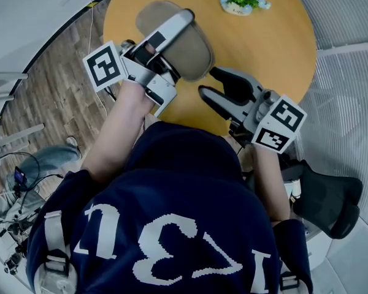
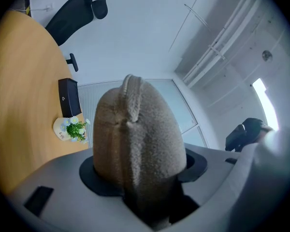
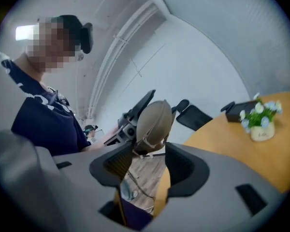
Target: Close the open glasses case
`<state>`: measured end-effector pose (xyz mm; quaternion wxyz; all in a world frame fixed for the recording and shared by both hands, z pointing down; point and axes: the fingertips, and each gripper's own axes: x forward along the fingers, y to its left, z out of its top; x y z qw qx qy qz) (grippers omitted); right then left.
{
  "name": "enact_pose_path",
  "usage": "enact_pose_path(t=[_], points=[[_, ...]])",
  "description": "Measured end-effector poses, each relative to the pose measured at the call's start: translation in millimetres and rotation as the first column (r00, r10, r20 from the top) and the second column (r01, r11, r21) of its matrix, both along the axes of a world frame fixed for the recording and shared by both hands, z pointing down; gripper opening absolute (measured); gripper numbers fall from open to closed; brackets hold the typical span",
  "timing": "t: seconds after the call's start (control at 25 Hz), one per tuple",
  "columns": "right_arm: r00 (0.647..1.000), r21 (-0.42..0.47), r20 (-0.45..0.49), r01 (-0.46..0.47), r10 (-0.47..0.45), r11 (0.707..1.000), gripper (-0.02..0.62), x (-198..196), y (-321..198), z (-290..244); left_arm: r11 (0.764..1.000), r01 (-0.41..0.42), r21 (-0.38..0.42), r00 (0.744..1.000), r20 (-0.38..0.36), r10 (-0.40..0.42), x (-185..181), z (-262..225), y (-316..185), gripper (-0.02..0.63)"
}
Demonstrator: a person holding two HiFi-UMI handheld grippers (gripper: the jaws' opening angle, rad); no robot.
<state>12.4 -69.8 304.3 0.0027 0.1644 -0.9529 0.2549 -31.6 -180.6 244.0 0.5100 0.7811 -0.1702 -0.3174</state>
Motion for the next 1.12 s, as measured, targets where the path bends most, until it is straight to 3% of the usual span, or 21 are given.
enact_pose_path(t=[0.04, 0.2, 0.44, 0.6, 0.8, 1.12], points=[[0.999, -0.026, 0.014, 0.034, -0.033, 0.999, 0.213, -10, 6, 2, 1.0, -0.006, 0.005, 1.0, -0.001, 0.006, 0, -5, 2, 0.288], [0.995, -0.026, 0.057, 0.079, -0.078, 0.997, 0.204, -30, 22, -9, 0.997, -0.039, 0.065, 0.997, 0.066, 0.035, 0, -25, 16, 0.288], [0.97, -0.073, 0.23, 0.093, -0.074, 0.993, 0.161, -13, 25, -26, 0.977, -0.108, 0.184, 0.982, 0.171, 0.076, 9, -48, 30, 0.288], [0.955, -0.066, 0.289, 0.089, -0.066, 0.994, 0.158, -15, 26, -33, 0.962, -0.131, 0.239, 0.968, 0.239, 0.073, 12, -62, 34, 0.288], [0.917, -0.067, 0.397, 0.047, -0.016, 0.997, 0.137, -5, 21, -45, 0.963, -0.136, 0.233, 0.969, 0.234, 0.08, 16, -68, 37, 0.288], [0.923, -0.027, 0.385, 0.005, 0.006, 1.0, 0.129, 2, 18, -47, 0.97, -0.135, 0.203, 0.979, 0.18, 0.098, 15, -69, 37, 0.288]])
